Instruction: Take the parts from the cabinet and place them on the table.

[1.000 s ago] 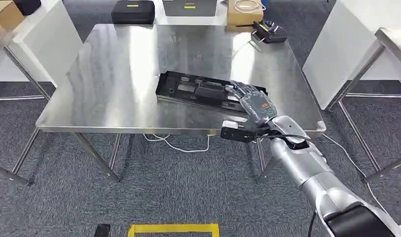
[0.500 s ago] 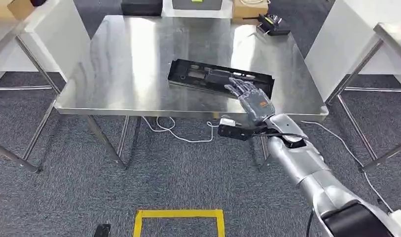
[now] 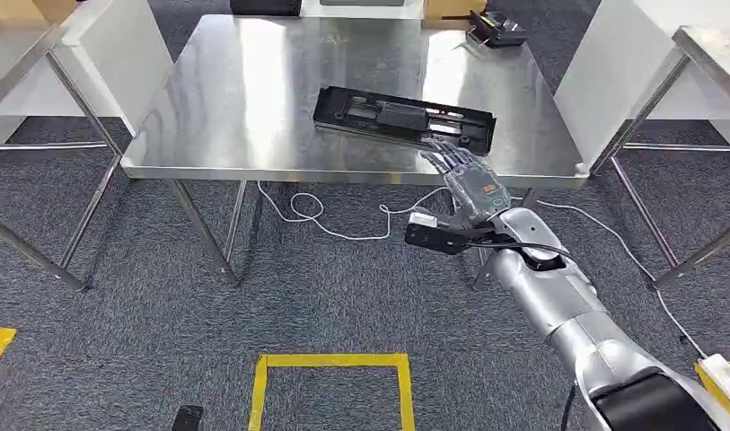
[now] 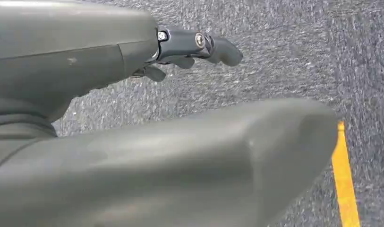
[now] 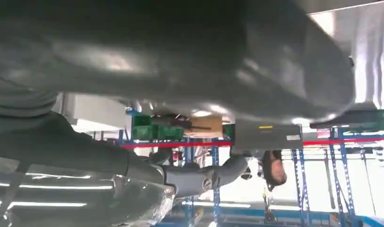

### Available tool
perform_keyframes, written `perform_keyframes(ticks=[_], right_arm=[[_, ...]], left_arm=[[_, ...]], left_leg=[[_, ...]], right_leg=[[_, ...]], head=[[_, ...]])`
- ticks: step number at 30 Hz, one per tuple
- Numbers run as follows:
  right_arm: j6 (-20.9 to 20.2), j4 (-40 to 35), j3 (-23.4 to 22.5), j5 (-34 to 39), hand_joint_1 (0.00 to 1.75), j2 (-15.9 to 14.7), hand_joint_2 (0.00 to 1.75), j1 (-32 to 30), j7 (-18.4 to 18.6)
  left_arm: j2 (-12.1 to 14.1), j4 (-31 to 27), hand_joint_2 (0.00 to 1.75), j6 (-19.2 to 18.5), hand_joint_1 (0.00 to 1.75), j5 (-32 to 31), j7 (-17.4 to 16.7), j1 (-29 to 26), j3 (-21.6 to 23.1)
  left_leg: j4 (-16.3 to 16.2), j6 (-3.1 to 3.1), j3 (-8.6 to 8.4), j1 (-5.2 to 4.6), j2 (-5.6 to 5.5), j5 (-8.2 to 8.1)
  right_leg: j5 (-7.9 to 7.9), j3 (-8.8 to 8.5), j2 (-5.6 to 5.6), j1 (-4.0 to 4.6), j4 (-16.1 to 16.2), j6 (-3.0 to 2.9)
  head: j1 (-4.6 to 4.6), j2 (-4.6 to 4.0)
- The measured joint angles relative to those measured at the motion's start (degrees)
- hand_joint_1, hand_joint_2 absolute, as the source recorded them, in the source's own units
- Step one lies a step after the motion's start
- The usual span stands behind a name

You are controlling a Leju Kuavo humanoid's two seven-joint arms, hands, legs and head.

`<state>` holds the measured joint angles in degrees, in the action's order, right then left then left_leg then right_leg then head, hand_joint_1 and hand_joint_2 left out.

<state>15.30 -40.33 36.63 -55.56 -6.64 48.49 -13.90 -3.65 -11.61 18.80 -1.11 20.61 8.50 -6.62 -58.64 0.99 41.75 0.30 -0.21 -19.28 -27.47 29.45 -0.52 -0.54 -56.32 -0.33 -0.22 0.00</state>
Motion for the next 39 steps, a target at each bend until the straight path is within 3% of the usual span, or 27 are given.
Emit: perform_keyframes(ticks=[1, 3, 4, 6, 8, 9, 10, 11, 13, 14, 15, 16, 17, 19, 21, 23, 24, 25, 26, 27, 29, 30, 32, 33, 35, 37, 39], right_arm=[[0.0, 0.0, 0.0, 0.0, 0.0, 0.1, 0.0, 0.0, 0.0], [0.1, 0.1, -0.2, -0.2, 0.0, 0.3, 0.0, -0.1, 0.0], [0.1, 0.2, -0.2, -0.2, 0.0, 0.4, 0.0, -0.2, 0.1], [0.2, 0.3, -0.3, -0.2, 0.0, 0.4, 0.0, -0.8, 0.4], [0.4, 0.7, -0.9, -0.2, 0.0, 0.4, 0.0, -1.2, 0.9], [0.7, 0.8, -1.1, -0.2, 0.0, 0.4, 0.0, -1.2, 1.1], [1.4, 0.8, -1.6, 0.0, 0.0, 0.3, 0.0, -1.1, 1.4], [1.9, 0.9, -2.1, 0.2, 0.0, 0.3, 0.0, -1.2, 1.7], [3.5, 1.4, -3.2, 0.7, 0.0, 0.3, 0.0, -1.4, 1.8], [3.9, 1.7, -3.7, 0.8, 0.0, 0.2, 0.0, -1.6, 1.8], [4.2, 2.1, -4.2, 0.8, 0.0, 0.0, 0.0, -1.8, 1.8], [4.2, 2.3, -4.4, 0.8, 0.0, -0.1, 0.0, -1.9, 1.8], [4.2, 2.4, -4.7, 0.8, 0.0, -0.2, 1.75, -1.9, 1.8], [4.3, 3.0, -5.2, 0.9, 0.0, -0.2, 1.75, -2.0, 1.8], [4.5, 3.3, -5.6, 1.1, 0.0, -0.3, 1.75, -2.4, 1.9], [6.1, 3.6, -6.4, 1.5, 0.0, -0.3, 1.75, -2.8, 3.2], [7.6, 3.7, -7.3, 2.1, 0.0, -0.5, 1.75, -3.0, 3.8], [8.6, 3.8, -8.3, 2.8, 0.0, -1.0, 1.75, -3.2, 4.4], [10.3, 4.1, -9.6, 3.5, 0.0, -1.3, 1.75, -3.7, 4.9], [12.6, 4.8, -11.1, 4.3, 0.0, -1.6, 0.0, -4.5, 5.3], [16.7, 6.5, -13.6, 5.8, 0.0, -2.1, 0.0, -6.3, 5.7], [18.6, 7.4, -14.8, 6.6, 0.0, -2.2, 0.0, -7.4, 5.7], [22.4, 9.3, -18.1, 7.9, 0.0, -2.2, 0.0, -10.1, 5.1], [23.7, 9.6, -21.1, 6.9, 0.0, -2.0, 0.0, -12.9, 4.6], [24.2, 9.6, -27.8, 2.3, 0.0, -1.2, 0.0, -18.2, 3.5], [24.2, 10.0, -35.6, -1.9, 0.0, 0.2, 0.0, -22.4, 1.3], [24.2, 10.5, -43.4, -5.1, 0.0, 1.8, 0.0, -26.0, 0.1]], left_arm=[[0.0, 0.0, 0.0, 0.0, 0.0, 0.0, -0.1, -0.1, 0.0], [0.0, 0.0, 0.0, 0.0, 0.0, -0.1, -0.1, -0.1, 0.0], [0.0, 0.0, 0.0, 0.0, 0.0, -0.1, -0.1, -0.1, 0.0], [0.0, 0.0, 0.0, 0.0, 0.0, -0.1, -0.1, -0.1, -0.1], [0.0, 0.0, 0.0, 0.0, 0.0, -0.1, -0.1, -0.1, -0.4], [0.0, 0.0, 0.0, 0.0, 0.0, -0.1, -0.1, -0.1, -0.4], [-0.2, 0.0, 0.0, 0.0, 0.0, -0.1, -0.1, 0.0, -0.4], [-0.2, 0.0, 0.0, 0.0, 0.0, -0.1, 0.0, 0.0, -0.5], [-0.2, 0.0, 0.0, 0.0, 0.0, -0.1, 0.3, -0.2, -0.8], [-0.2, 0.0, 0.0, 0.0, 0.0, -0.1, 0.5, -0.2, -0.8], [-0.2, 0.0, 0.0, 0.0, 0.0, -0.1, 0.6, -0.2, -0.9], [-0.2, 0.0, 0.0, 0.0, 0.0, -0.1, 0.6, -0.2, -0.9], [-0.1, 0.0, 0.0, 0.0, 0.0, -0.1, 0.6, -0.2, -0.9], [-0.1, 0.0, 0.0, 0.0, 0.0, -0.1, 0.6, -0.2, -0.9], [-0.2, 0.0, 0.0, 0.0, 0.0, -0.1, 0.6, -0.2, -0.9], [-0.2, 0.0, 0.0, 0.1, 0.0, 0.0, 0.9, -0.2, -1.1], [-0.2, 0.0, 0.0, 0.1, 0.0, 0.1, 1.2, -0.2, -1.3], [-0.4, 0.0, 0.0, 0.2, 0.0, 0.4, 1.3, -0.3, -1.5], [-0.4, 0.0, 0.0, 0.4, 0.0, 0.6, 1.7, -0.4, -1.7], [-0.5, 0.0, 0.0, 0.5, 0.0, 0.7, 2.0, -0.6, -2.0], [-0.7, 0.0, 0.0, 0.8, 0.0, 1.0, 2.7, -1.3, -2.4], [-0.6, 0.1, 0.0, 1.0, 0.0, 1.0, 3.0, -1.6, -2.4], [-0.7, 0.1, 0.0, 1.3, 0.0, 0.4, 3.5, -2.1, -2.6], [-0.8, 0.1, 0.0, 1.4, 0.0, 0.1, 3.9, -2.3, -2.7], [-0.9, 0.1, 0.0, 1.6, 0.0, -0.5, 4.5, -2.8, -2.6], [-0.9, 0.1, 0.0, 1.6, 0.0, -1.0, 4.9, -3.2, -2.7], [-0.9, 0.1, 0.0, 1.6, 0.0, -1.4, 5.1, -3.2, -2.6]], left_leg=[[-2.4, -0.17, 0.65, 0.11, 0.0, -3.81], [-10.8, -0.9, 2.62, 0.5, 0.0, -10.32], [-15.4, -1.35, 3.51, 0.77, 0.0, -11.96], [-17.5, -2.04, 2.14, 1.39, 0.04, -10.02], [-10.1, -3.07, -4.29, 2.19, 0.12, -6.58], [-5.6, -3.46, -7.62, 2.6, 0.19, -6.69], [-1.8, -3.84, -10.18, 2.21, -0.19, -8.58], [-0.8, -2.9, -10.32, 2.08, -0.48, -9.15], [-0.9, -2.57, -9.9, 1.45, -0.53, -9.16], [-0.5, -1.81, -9.67, 1.2, -0.49, -8.66], [-0.1, -0.61, -9.31, 1.55, -0.09, -7.94], [-0.2, 0.22, -8.68, 1.3, -0.18, -7.42], [-0.2, 0.95, -7.97, 1.21, -0.11, -6.91], [-0.2, 1.61, -6.48, 0.83, 0.01, -5.87], [-0.2, 1.78, -5.11, 0.41, 0.05, -4.73], [-0.2, 1.79, -3.95, 0.01, 0.03, -3.64], [-0.2, 1.78, -3.5, -0.14, 0.0, -3.08], [-0.2, 1.58, -3.25, -0.29, -0.1, -2.67], [-0.2, 1.2, -3.09, -0.28, -0.17, -2.11], [0.2, 0.9, -3.11, -0.17, -0.24, -1.53], [0.5, 0.26, -3.18, 0.11, -0.28, -0.71], [0.5, -0.05, -2.83, 0.0, -0.32, -0.91], [-4.2, -0.45, -1.1, 0.31, -0.11, -7.69], [-9.2, -0.7, 0.11, 0.43, -0.1, -11.27], [-16.9, -1.42, 1.58, 0.68, -0.06, -14.15], [-16.6, -2.1, -0.82, 1.36, 0.05, -11.21], [-8.8, -2.69, -7.27, 1.94, 0.02, -8.3]], right_leg=[[0.9, 0.77, 0.02, -0.17, 0.1, -0.86], [2.23, 2.46, 0.01, -0.2, 0.1, -0.87], [2.98, 3.45, 0.0, -0.25, 0.0, -0.73], [4.07, 5.02, -0.07, -0.59, -0.1, 0.08], [5.0, 6.38, -0.1, -1.29, -0.4, 1.17], [5.19, 6.73, -0.09, -1.11, -0.9, 1.49], [5.44, 7.64, -0.11, -0.89, -1.2, 1.88], [5.84, 7.65, -0.2, -0.71, -1.4, 2.46], [6.74, 7.74, -0.2, -0.55, -1.1, 3.77], [7.17, 7.9, -0.18, -0.42, -0.8, 4.38], [6.25, 8.6, -0.21, -1.12, -1.4, 4.44], [3.85, 9.91, -0.06, -0.94, -3.5, 3.86], [0.83, 11.45, -0.06, -0.91, -7.7, 3.16], [-3.62, 14.22, 0.0, -0.9, -17.0, 2.84], [-3.11, 13.41, 0.16, -0.57, -19.9, 3.56], [-0.35, 7.79, 0.24, 0.06, -13.4, 3.76], [0.05, 3.67, 0.3, 0.49, -7.9, 3.09], [-1.67, 0.93, 0.28, 1.0, -3.0, 1.94], [-2.27, -0.91, 0.21, 1.55, -0.2, 1.69], [-1.96, -0.17, 0.25, 1.56, -0.4, 1.52], [-1.19, -0.01, 0.24, 1.93, -0.1, 0.94], [-0.04, 0.11, 0.09, 0.21, 0.9, 0.39], [1.55, 0.72, -0.08, -0.02, 1.0, -0.66], [2.18, 1.48, -0.33, 0.0, 1.0, -0.75], [3.2, 2.98, -0.84, -0.01, 0.9, -0.46], [4.28, 4.77, -0.92, -0.3, 0.4, 0.06], [4.81, 6.6, -0.9, -0.79, -0.8, 0.87]], head=[[-0.13, 0.0], [-0.22, 0.0], [-0.26, 0.0], [-0.24, 0.0], [-0.22, 0.0], [-0.35, 0.0], [-0.87, 0.0], [-0.5, 0.0], [-0.61, 0.0], [-0.55, 0.0], [-0.65, 0.0], [-0.44, 0.0], [0.05, 0.0], [0.2, 0.0], [0.13, 0.0], [0.17, 0.0], [0.13, 0.0], [0.04, 0.0], [0.09, 0.0], [0.09, 0.0], [0.17, 0.0], [0.31, 0.0], [-0.19, 0.0], [-0.39, 0.0], [-0.37, 0.0], [-0.35, 0.0], [-0.39, 0.0]])
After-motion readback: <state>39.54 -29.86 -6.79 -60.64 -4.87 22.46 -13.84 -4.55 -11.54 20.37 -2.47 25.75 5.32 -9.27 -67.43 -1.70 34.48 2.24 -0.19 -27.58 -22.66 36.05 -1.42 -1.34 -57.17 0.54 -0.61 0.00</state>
